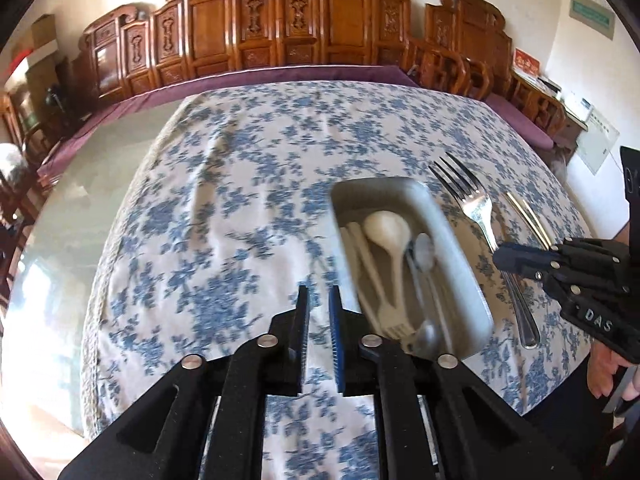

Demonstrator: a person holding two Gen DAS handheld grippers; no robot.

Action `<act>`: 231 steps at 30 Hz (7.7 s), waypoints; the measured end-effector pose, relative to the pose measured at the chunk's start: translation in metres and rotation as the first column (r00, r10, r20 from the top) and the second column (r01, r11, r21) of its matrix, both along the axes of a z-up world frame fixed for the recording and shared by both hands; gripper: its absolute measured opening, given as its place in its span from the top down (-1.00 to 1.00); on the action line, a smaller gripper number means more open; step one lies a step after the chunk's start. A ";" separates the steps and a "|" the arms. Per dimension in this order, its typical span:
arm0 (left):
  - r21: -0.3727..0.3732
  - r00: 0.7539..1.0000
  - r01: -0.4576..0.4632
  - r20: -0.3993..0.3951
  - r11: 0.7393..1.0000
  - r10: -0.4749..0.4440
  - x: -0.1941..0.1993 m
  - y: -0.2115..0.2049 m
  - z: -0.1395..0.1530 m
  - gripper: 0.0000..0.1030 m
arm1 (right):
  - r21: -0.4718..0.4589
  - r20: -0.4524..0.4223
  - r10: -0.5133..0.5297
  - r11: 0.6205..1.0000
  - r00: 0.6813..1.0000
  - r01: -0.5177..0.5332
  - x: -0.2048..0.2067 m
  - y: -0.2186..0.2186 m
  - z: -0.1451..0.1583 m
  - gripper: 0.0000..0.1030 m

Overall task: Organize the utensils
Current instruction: 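Lower the metal fork into the tray and open the right tool, then grasp a light bamboo chopstick with the right tool while the left tool approaches the chopsticks, then grasp the dark wooden chopstick with the left tool and lift it, then carry the wooden chopstick over the tray and lower it with the left tool, then open the left tool to release the wooden chopstick and withdraw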

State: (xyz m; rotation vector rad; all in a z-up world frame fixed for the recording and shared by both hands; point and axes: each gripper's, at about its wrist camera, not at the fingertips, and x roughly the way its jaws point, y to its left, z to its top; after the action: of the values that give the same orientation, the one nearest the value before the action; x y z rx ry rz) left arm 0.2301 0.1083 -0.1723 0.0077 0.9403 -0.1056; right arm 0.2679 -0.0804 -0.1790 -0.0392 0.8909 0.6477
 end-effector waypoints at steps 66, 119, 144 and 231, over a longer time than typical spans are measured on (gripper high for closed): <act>-0.029 0.990 0.140 0.029 0.990 -0.139 -0.006 -0.120 -0.001 -0.67 | -0.096 0.111 -0.320 0.939 0.941 0.331 0.023 -0.221 -0.027 0.68; -0.018 0.948 0.281 -0.151 0.959 -0.281 0.077 -0.286 -0.100 0.54 | -0.181 0.016 -0.341 0.924 0.940 0.338 0.063 -0.264 -0.101 0.89; -0.012 0.964 0.258 -0.070 0.966 -0.258 0.044 -0.256 -0.057 0.92 | -0.120 0.047 -0.302 0.944 0.952 0.306 0.059 -0.242 -0.080 0.88; 0.024 0.995 -0.055 -0.084 0.998 0.057 0.053 -0.070 -0.064 0.82 | -0.048 0.155 0.022 0.999 0.988 -0.015 -0.010 -0.103 -0.025 0.88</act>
State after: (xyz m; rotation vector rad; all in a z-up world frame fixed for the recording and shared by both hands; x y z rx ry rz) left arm 0.2831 0.0387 -0.2359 -0.0031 1.0255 -0.0441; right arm 0.2582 -0.1837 -0.2045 -0.1381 0.7552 0.6326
